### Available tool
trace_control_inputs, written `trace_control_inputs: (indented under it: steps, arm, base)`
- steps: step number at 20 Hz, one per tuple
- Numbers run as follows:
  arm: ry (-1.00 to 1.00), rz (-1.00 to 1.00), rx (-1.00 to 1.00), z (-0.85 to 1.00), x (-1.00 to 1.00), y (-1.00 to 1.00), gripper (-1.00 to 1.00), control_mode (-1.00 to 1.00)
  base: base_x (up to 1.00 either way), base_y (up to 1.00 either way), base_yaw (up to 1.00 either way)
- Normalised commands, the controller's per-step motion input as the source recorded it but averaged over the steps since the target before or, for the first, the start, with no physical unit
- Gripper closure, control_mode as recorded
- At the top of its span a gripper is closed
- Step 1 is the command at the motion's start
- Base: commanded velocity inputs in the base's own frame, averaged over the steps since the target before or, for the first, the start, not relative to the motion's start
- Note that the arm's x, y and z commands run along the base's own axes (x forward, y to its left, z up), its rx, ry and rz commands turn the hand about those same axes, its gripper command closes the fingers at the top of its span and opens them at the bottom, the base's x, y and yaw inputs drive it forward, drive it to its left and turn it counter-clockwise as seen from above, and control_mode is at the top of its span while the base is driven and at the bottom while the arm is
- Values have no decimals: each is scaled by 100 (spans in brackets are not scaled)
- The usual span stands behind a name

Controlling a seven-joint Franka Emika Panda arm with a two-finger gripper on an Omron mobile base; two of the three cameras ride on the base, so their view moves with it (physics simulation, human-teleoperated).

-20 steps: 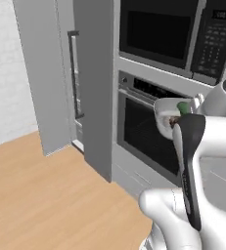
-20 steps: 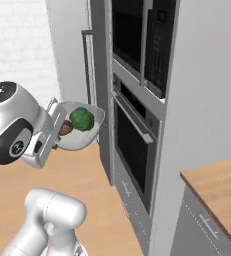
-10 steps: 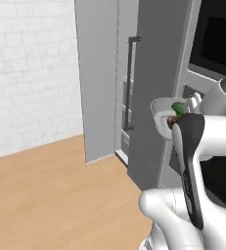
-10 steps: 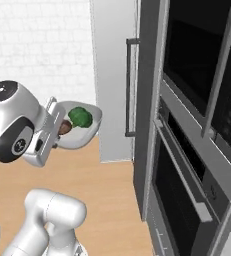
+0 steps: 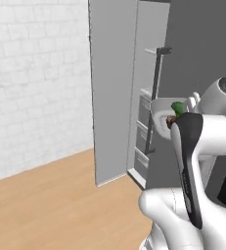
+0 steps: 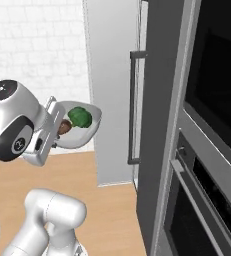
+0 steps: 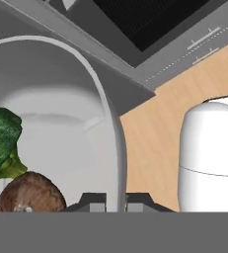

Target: Take the meat container that has the chicken drumstick and place it on the second highest rack of the freezer. Then take the vegetable container that has the mushroom and broccoli and place it on the highest rack of the freezer.

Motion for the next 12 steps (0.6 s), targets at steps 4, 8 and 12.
trace_control_inputs:
  steps: [4,8,12]
  arm:
    - [0,0,0,0,0,0,100,100]
    - [0,0,0,0,0,0,100,100]
    - [0,0,0,0,0,0,100,100]
  base:
    - [100,21,-19]
    - [96,15,-26]
    - [81,4,-37]
